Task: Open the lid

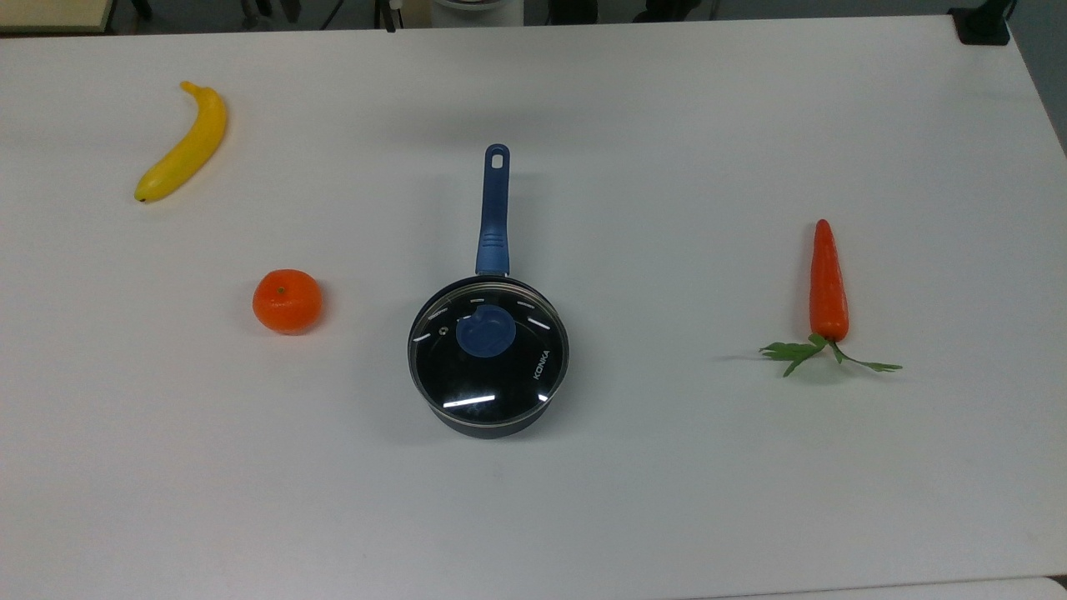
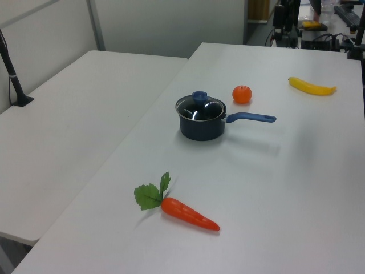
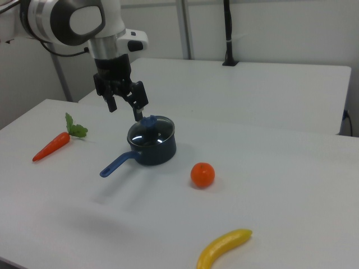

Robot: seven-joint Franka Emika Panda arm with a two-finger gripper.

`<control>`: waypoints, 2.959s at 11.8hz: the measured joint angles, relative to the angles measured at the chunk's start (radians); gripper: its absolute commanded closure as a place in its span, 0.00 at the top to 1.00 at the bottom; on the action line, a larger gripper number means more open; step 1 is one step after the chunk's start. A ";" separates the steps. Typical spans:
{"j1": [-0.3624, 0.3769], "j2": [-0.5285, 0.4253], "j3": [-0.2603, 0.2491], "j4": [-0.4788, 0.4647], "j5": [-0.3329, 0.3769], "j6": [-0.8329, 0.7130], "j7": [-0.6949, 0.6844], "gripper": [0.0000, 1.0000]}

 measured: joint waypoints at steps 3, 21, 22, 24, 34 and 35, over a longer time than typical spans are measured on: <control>-0.001 0.000 -0.004 0.000 0.003 0.000 0.000 1.00; 0.097 0.288 -0.010 0.144 0.109 0.445 0.762 1.00; 0.121 0.307 -0.010 0.144 0.109 0.479 0.817 1.00; 0.166 0.365 -0.011 0.149 0.106 0.566 0.892 1.00; 0.198 0.543 -0.016 0.272 0.038 0.588 0.919 0.91; 0.198 0.550 -0.016 0.272 0.038 0.588 0.919 0.91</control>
